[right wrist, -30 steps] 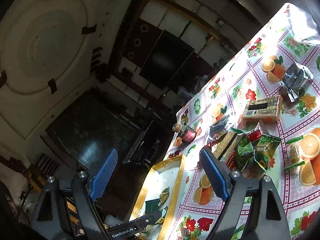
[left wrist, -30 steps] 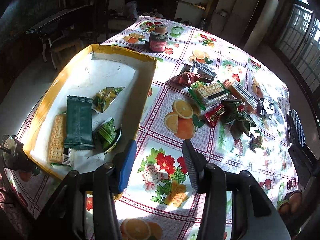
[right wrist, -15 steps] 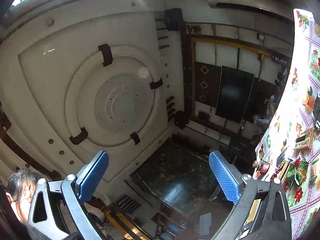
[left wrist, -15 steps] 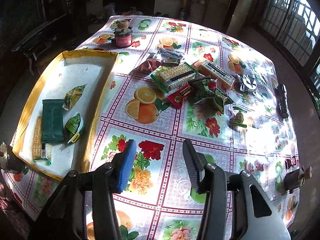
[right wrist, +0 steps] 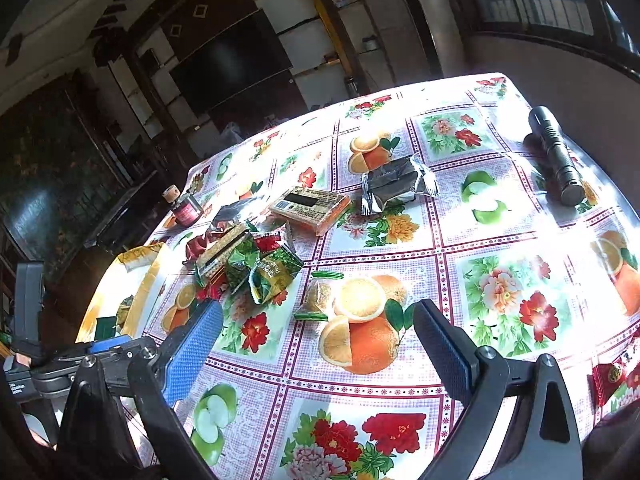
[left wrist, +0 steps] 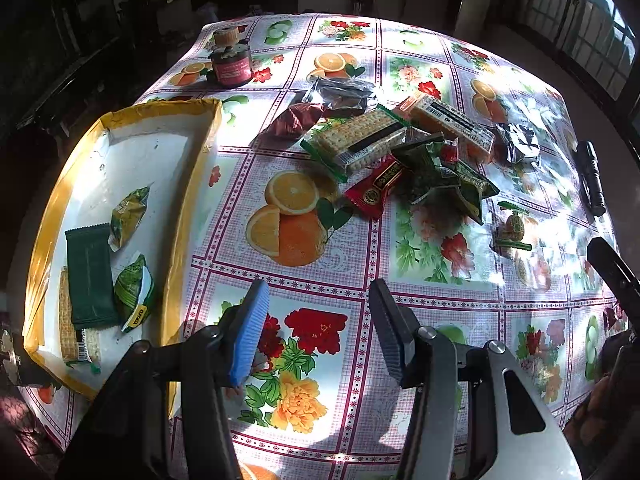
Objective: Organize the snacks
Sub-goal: 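Withdraw both tools from the tray back toward the snack pile, then reach the left tool toward the red packet while the right tool approaches the pile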
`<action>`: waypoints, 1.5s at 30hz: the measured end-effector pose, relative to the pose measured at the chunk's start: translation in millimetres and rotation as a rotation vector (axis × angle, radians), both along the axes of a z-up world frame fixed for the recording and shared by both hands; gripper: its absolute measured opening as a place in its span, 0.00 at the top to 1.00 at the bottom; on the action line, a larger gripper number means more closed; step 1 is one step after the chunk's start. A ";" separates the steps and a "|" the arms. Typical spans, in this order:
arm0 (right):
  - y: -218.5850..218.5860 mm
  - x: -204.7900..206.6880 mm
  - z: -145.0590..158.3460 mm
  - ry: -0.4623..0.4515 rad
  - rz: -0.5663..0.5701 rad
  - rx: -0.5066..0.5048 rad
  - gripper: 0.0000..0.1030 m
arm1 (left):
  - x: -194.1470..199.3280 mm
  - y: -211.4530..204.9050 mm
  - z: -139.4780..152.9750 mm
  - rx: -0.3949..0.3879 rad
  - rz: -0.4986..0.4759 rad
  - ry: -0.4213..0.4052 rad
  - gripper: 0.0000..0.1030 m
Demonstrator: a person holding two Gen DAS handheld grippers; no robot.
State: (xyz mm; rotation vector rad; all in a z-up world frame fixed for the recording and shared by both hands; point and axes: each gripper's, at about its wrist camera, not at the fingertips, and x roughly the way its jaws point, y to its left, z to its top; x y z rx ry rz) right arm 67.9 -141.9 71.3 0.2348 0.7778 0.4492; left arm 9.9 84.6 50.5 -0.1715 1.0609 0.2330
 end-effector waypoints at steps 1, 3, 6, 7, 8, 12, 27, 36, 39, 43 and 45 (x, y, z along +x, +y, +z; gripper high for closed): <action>5.2 5.4 -1.7 0.015 0.020 -0.018 0.06 | 5.2 1.5 -1.1 -0.003 0.001 0.003 0.48; 8.0 11.4 -11.3 0.059 0.040 -0.090 0.06 | 17.2 2.6 -3.8 -0.014 -0.007 0.009 0.48; 24.3 18.2 -23.5 0.071 0.057 -0.173 0.06 | 36.1 -0.7 -7.5 -0.016 -0.019 0.017 0.48; 29.4 19.8 -26.4 0.066 0.067 -0.205 0.07 | 42.4 -2.6 -8.1 -0.016 -0.022 0.020 0.48; 29.6 17.9 -29.8 0.057 0.079 -0.224 0.09 | 48.2 -4.5 -8.4 -0.020 -0.024 0.021 0.48; 39.3 21.2 -37.7 0.056 0.108 -0.280 0.23 | 73.2 -15.0 -6.6 -0.061 -0.040 0.016 0.48; 42.0 35.9 -52.1 0.099 0.143 -0.242 0.30 | 137.3 -40.9 -27.8 -0.081 -0.035 0.077 0.48; 24.5 35.0 -32.0 0.070 0.143 -0.150 0.30 | 143.3 -32.2 -10.2 -0.056 -0.055 0.029 0.48; 37.7 36.3 -33.1 0.066 0.171 -0.195 0.30 | 148.3 -28.8 -18.7 -0.057 -0.057 0.054 0.48; 51.3 39.0 -48.1 0.086 0.172 -0.284 0.30 | 153.1 -39.0 -33.5 -0.041 -0.087 0.092 0.48; 50.0 40.1 -56.2 0.108 0.165 -0.324 0.30 | 152.1 -44.1 -38.3 -0.020 -0.100 0.128 0.49</action>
